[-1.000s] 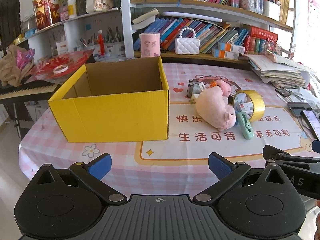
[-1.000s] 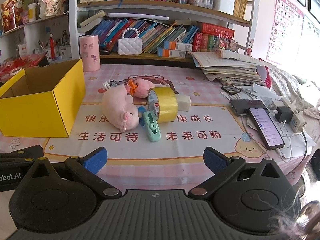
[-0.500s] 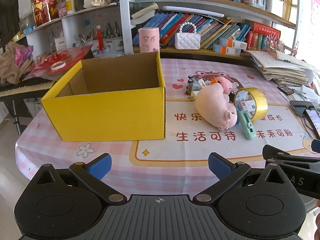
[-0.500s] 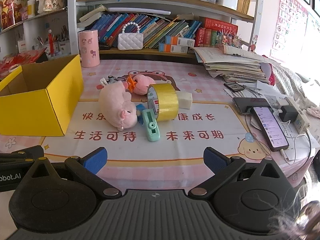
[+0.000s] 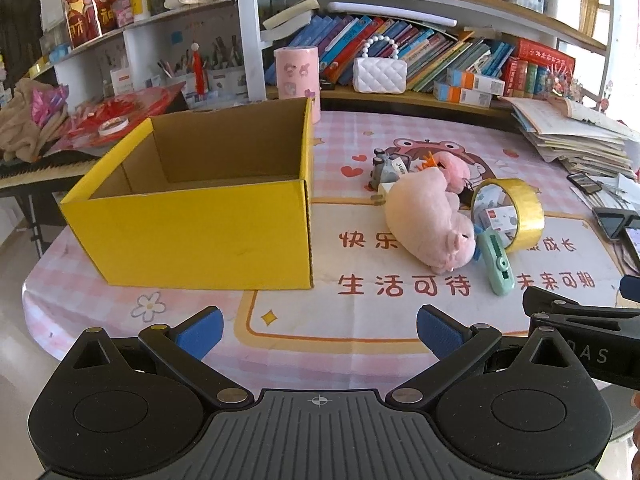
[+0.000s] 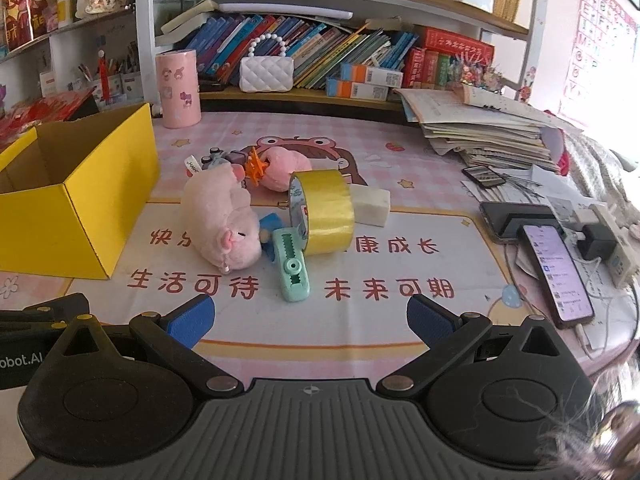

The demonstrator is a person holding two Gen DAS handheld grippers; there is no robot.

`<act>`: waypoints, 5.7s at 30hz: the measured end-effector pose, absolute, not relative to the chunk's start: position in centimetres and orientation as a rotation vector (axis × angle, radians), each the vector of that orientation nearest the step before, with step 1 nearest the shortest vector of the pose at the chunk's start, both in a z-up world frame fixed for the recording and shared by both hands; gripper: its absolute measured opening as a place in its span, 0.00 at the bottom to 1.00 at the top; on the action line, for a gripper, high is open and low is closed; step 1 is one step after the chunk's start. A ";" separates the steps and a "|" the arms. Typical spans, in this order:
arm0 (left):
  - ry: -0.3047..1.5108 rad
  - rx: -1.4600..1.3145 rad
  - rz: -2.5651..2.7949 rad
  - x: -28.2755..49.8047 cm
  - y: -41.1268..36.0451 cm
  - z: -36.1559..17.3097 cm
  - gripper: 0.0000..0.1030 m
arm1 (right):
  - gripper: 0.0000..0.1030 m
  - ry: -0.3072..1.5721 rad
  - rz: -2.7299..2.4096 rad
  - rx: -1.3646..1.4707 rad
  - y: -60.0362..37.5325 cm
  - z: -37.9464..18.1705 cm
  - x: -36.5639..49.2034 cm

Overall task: Organize objects
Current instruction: 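Move both tools toward the pink plush pig and mint-green stapler, then grasp the pink plush pig with left tool while right tool grasps the mint-green stapler, then carry the pig and stapler in both tools over the yellow box, then open left tool to drop the pig while right tool drops the stapler into the box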

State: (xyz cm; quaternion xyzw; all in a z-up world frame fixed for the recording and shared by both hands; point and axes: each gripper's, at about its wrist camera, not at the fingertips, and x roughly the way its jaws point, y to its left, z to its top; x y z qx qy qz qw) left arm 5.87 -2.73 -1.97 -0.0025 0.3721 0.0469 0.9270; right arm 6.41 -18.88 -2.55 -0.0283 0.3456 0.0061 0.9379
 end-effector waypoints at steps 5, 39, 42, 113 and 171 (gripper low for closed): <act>0.763 -0.020 0.106 6.8 -3.4 -2.3 1.00 | 0.94 0.722 0.072 -0.068 -19.6 -3.2 8.3; 0.773 -0.144 0.123 17.4 -9.9 -3.5 0.94 | 0.23 0.818 0.501 -0.149 -25.0 -5.5 16.2; 0.779 -0.114 0.132 19.5 -10.7 -4.3 0.94 | 0.23 0.788 0.515 -0.166 -25.9 -5.1 15.8; 0.680 -0.269 0.067 -4.4 17.4 -0.6 0.62 | 0.23 0.732 0.493 -0.158 -0.6 -2.3 -1.7; 0.813 -0.037 0.215 20.7 15.0 -1.9 0.67 | 0.23 0.878 0.810 -0.566 5.9 -3.8 27.0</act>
